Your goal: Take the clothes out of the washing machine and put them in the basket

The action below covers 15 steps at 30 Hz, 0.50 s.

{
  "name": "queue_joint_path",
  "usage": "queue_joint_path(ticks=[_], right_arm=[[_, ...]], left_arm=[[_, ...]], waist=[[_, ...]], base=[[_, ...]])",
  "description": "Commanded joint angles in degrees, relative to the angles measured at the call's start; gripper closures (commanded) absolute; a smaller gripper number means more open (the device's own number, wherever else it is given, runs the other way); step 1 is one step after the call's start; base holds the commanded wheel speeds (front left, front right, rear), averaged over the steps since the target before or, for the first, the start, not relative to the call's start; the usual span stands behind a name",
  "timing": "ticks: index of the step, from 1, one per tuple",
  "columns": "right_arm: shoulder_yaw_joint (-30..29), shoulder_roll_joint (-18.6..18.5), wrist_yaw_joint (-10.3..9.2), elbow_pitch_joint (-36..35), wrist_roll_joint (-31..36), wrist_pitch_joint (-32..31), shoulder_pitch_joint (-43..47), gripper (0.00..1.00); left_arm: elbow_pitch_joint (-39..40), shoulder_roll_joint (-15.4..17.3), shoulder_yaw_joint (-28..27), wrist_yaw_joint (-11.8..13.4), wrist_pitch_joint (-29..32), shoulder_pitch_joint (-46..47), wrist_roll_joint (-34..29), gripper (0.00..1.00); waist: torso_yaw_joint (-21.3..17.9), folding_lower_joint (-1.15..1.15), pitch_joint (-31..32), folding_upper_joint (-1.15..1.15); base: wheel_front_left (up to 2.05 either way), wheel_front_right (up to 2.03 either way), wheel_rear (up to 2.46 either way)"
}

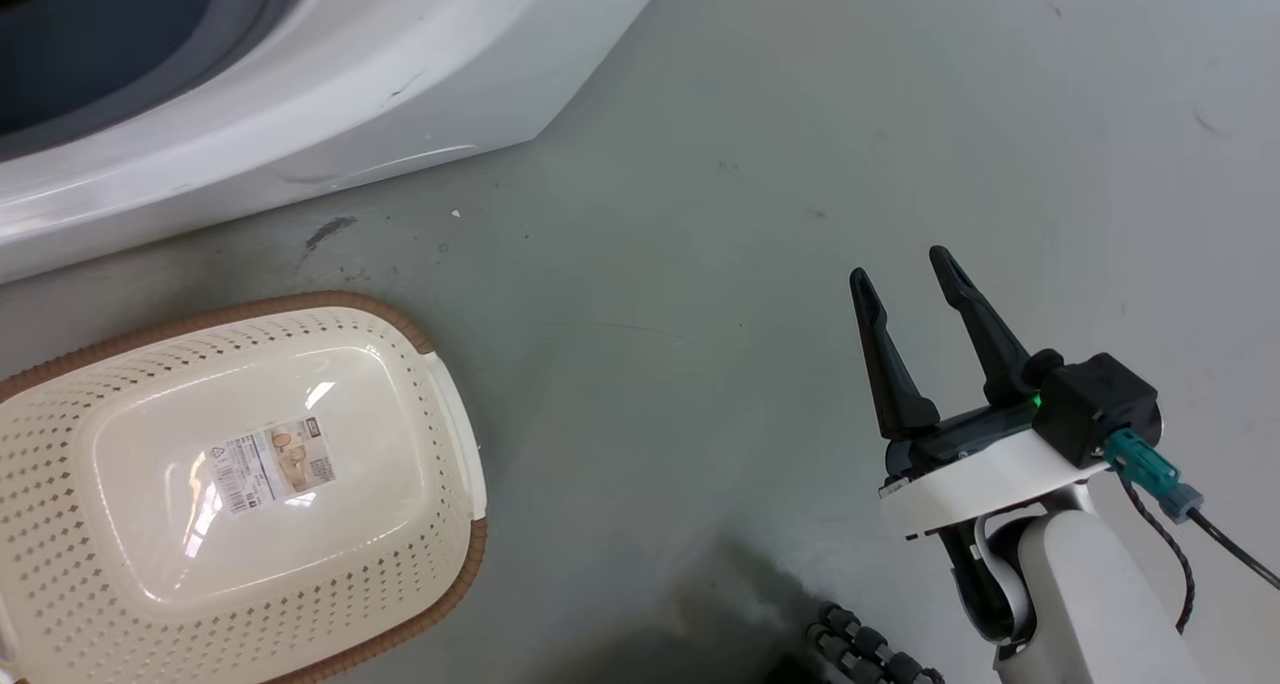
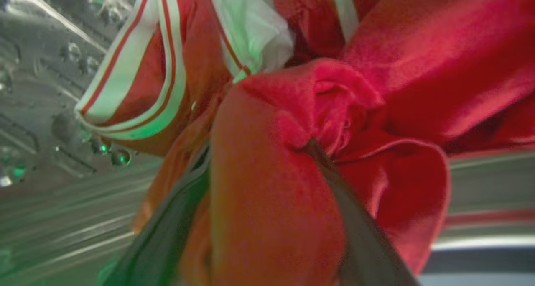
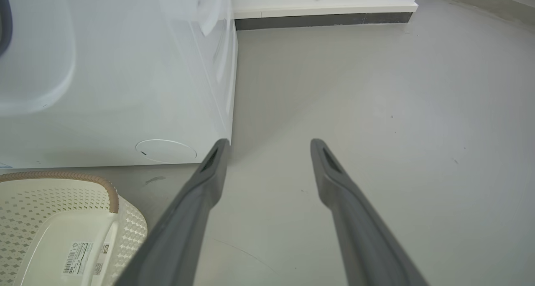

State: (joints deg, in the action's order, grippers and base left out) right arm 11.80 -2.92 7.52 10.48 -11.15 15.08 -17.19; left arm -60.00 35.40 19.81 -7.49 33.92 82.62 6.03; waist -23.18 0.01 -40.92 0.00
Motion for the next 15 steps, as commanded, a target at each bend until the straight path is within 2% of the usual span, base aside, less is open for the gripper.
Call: queue_joint_path(ticks=[1,2,3,8,15], right_arm=[[0.08,0.09,-0.06,0.19,-0.39,0.1,-0.65,0.0],[0.07,0.09,-0.06,0.22,-0.42,0.1,-0.72,0.0],[0.05,0.09,-0.06,0.31,-0.75,0.1,-0.82,0.0],[-0.17,0.08,-0.06,0.61,-0.96,0.1,-1.15,0.0],[-1.03,0.08,-0.06,1.49,-0.18,0.1,-0.99,0.0]], left_arm=[[-0.62,0.65,0.32,-0.01,4.78,0.22,2.45,0.25],[-0.19,1.22,0.53,-0.01,6.16,0.29,3.12,0.52],[1.22,2.21,0.65,-0.01,7.46,0.54,3.89,1.0],[5.0,3.28,0.53,1.18,7.36,-1.08,4.31,1.0],[10.49,2.34,-0.45,4.68,-1.96,-7.12,5.54,1.0]], waist=[[-0.36,-0.01,-0.17,0.0],[-0.47,-0.01,-0.26,0.0],[-0.67,-0.01,-0.39,0.0],[-0.85,-0.01,-0.24,0.0],[-0.25,-0.01,2.43,0.0]], base=[[0.0,0.0,0.0],[0.0,0.0,0.0],[0.0,0.0,0.0],[0.0,0.0,0.0],[0.0,0.0,0.0]])
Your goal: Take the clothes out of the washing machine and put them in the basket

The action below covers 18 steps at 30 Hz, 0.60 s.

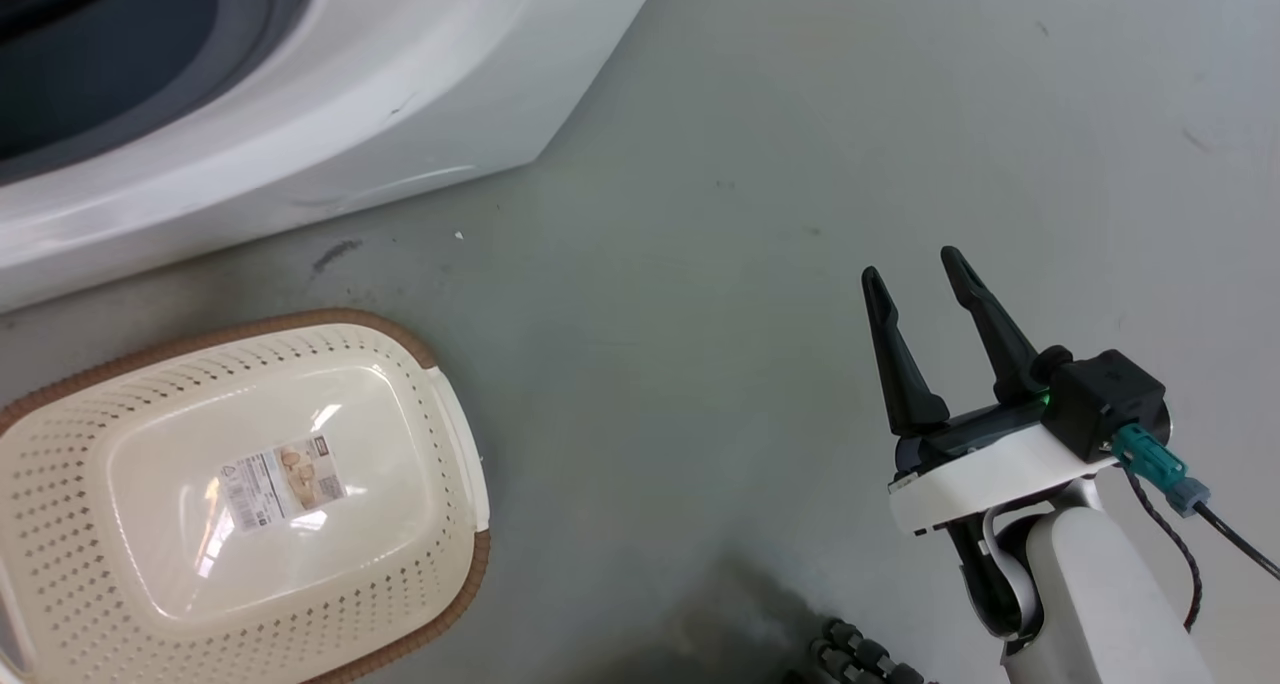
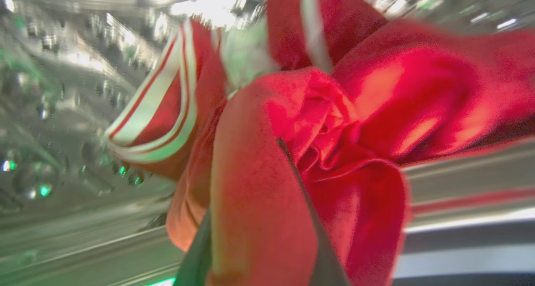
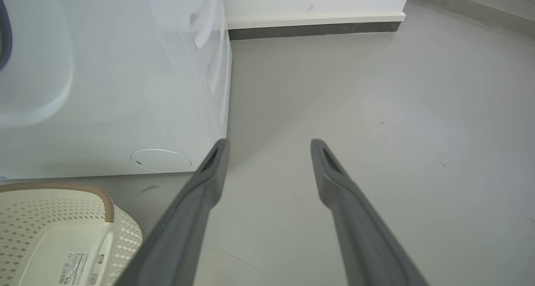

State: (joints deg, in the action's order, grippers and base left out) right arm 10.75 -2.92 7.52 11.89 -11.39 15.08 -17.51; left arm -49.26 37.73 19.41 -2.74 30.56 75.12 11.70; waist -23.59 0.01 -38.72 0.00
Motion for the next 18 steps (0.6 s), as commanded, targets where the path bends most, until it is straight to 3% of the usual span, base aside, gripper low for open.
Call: queue_joint_path(ticks=[1,9,18], right_arm=[[-0.2,0.07,-0.06,0.19,0.45,0.1,-0.57,0.0],[-1.64,0.06,-0.06,1.38,2.33,0.09,1.48,0.0],[-3.43,0.05,-0.06,3.24,5.25,0.09,5.31,0.0]], left_arm=[[0.49,-0.25,-0.17,0.25,-0.77,-0.65,0.05,1.0],[0.06,-4.22,-1.88,3.63,-15.31,-9.94,3.04,1.0],[-3.96,-10.56,-2.12,4.31,-31.92,-19.03,5.59,1.0]], waist=[[0.29,-0.01,0.84,0.0],[1.95,-0.01,7.42,0.0],[5.76,-0.01,18.57,0.0]], base=[[0.0,0.0,0.0],[0.0,0.0,0.0],[0.0,0.0,0.0]])
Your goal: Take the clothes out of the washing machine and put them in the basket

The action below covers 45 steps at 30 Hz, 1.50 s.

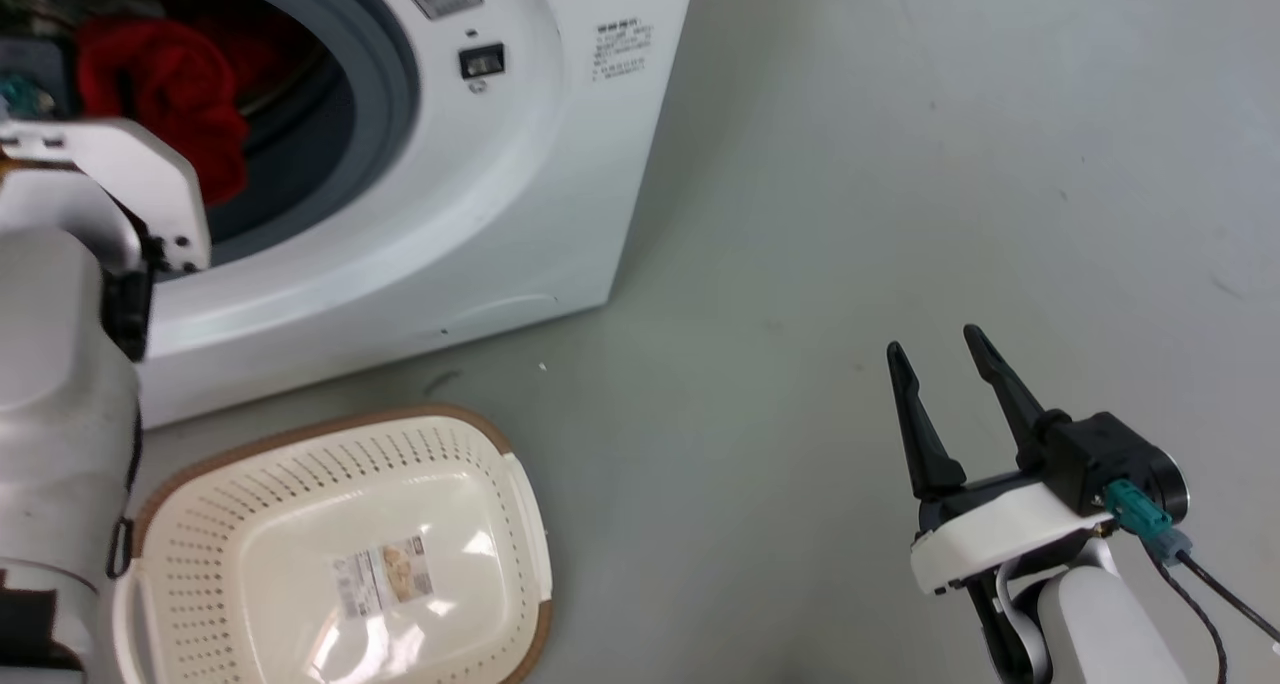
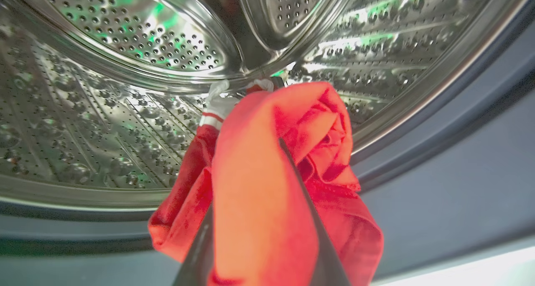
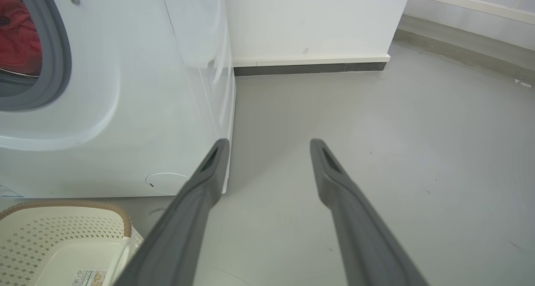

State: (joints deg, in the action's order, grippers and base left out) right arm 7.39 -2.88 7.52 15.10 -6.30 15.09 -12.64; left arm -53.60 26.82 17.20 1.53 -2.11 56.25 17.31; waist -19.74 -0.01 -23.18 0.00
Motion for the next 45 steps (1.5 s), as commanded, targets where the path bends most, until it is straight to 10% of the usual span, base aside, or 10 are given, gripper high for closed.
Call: queue_joint_path(ticks=[1,22,45], right_arm=[[-0.2,0.01,-0.06,0.19,0.45,0.07,0.84,0.0],[-3.65,0.02,-0.05,-6.24,4.62,-6.42,11.64,0.0],[-5.28,0.03,-0.06,-14.01,7.46,-12.36,17.85,0.0]], left_arm=[[-0.11,-0.44,-0.1,0.17,-0.94,-0.9,0.4,1.0],[0.3,-11.08,-1.18,-1.26,-13.13,-10.25,4.48,1.0],[37.23,-12.04,2.33,5.64,-7.3,-44.92,4.26,1.0]], waist=[[2.39,0.01,4.24,0.0],[11.28,0.01,21.27,0.0],[15.01,0.01,26.0,0.0]], base=[[0.0,0.0,0.0],[0.0,0.0,0.0],[0.0,0.0,0.0]])
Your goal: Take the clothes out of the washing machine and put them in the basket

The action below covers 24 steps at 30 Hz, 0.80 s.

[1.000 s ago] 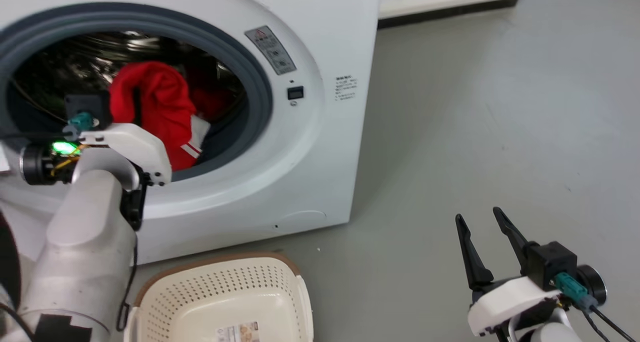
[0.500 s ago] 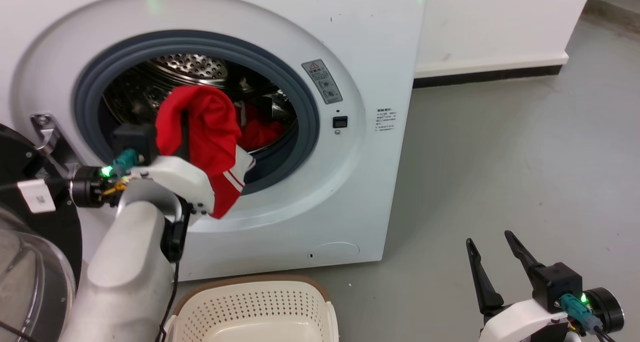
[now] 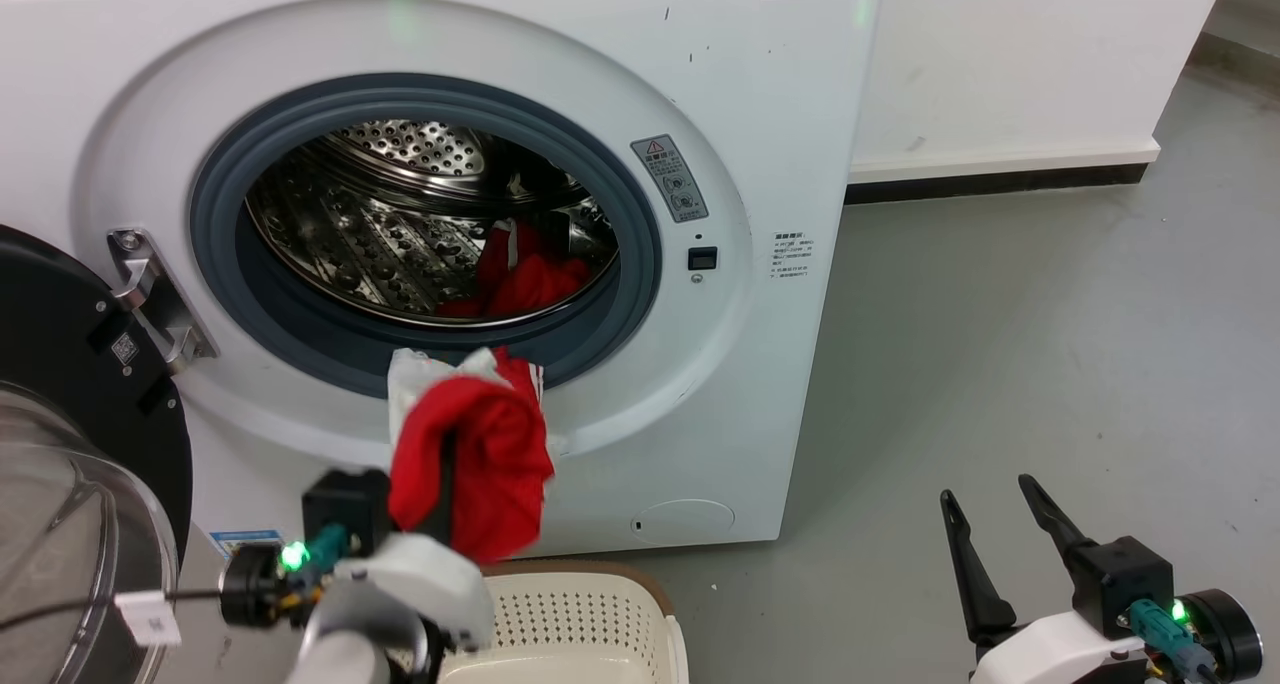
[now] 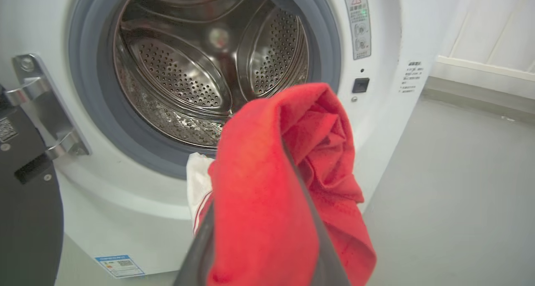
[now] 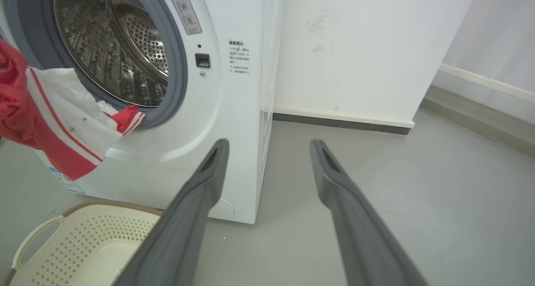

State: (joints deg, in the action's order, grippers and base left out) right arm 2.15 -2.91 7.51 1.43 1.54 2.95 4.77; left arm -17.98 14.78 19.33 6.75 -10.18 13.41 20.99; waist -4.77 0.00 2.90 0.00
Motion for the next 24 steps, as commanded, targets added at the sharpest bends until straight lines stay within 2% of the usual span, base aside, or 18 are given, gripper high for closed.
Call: queue_joint_path(ticks=[1,7,11,24], right_arm=[[0.05,0.06,-0.04,-0.47,-0.66,-0.38,0.62,0.0],[0.27,0.05,-0.04,-0.38,-0.9,-0.09,0.0,0.0],[-0.02,0.05,-0.04,-0.29,-0.96,-0.08,-0.67,0.0],[0.88,0.05,-0.05,-0.91,-0.38,0.45,-5.29,0.0]], left_arm=[[5.15,-0.07,1.16,1.08,3.39,-7.36,1.53,1.0],[6.42,-0.36,2.28,2.31,6.44,-15.25,3.47,1.0],[4.35,-1.31,2.77,2.36,5.71,-16.88,4.14,1.0],[-10.82,-3.48,1.25,-0.07,-1.26,-7.98,5.3,1.0]], waist=[[0.14,0.0,-0.46,0.0],[0.02,0.0,-1.73,0.0],[0.33,0.0,-3.42,0.0],[-1.53,0.0,-11.99,0.0]], base=[[0.0,0.0,0.0],[0.0,0.0,0.0],[0.0,0.0,0.0],[0.0,0.0,0.0]])
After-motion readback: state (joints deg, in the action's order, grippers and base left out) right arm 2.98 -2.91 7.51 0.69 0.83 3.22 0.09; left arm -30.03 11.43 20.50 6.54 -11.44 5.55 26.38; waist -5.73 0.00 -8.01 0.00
